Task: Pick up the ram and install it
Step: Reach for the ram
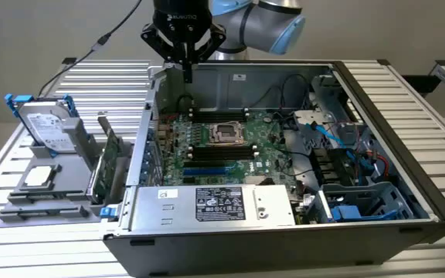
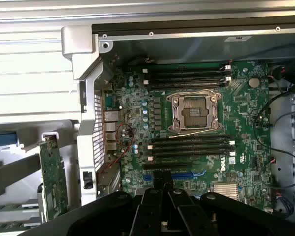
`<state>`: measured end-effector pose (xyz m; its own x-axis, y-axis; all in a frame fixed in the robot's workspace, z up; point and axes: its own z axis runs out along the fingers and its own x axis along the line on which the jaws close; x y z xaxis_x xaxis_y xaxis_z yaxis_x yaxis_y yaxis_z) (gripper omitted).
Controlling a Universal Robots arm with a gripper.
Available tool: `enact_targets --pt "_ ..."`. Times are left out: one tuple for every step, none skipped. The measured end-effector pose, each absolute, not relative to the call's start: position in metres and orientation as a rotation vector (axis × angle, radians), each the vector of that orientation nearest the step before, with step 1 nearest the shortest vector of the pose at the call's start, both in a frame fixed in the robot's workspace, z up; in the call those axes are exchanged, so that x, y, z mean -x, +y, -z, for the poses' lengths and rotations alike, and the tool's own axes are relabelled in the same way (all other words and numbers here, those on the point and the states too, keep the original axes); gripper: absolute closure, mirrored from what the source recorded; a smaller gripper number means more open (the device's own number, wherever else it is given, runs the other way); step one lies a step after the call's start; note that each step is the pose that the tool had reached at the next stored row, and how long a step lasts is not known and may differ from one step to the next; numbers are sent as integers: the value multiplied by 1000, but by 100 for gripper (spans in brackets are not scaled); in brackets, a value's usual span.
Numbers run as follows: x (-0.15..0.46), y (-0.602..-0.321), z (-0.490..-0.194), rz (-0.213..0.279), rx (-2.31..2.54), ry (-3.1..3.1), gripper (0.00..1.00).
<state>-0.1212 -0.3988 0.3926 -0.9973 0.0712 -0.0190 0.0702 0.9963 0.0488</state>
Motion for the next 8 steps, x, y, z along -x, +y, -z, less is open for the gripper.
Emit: enact_targets --pt "121 -399 -393 -75 -110 3118 89" --pt "121 -399 -393 -75 -110 3118 89" --pt "121 -399 -393 -75 -110 3118 89" --pt "121 -399 -393 -75 -110 3118 89" --pt "121 -399 -393 -75 -110 3118 89" --pt "121 -399 -393 -75 -110 3118 89" --pt "121 -399 -393 -75 -110 3118 89" --pt "121 -399 -393 -75 -110 3118 89"
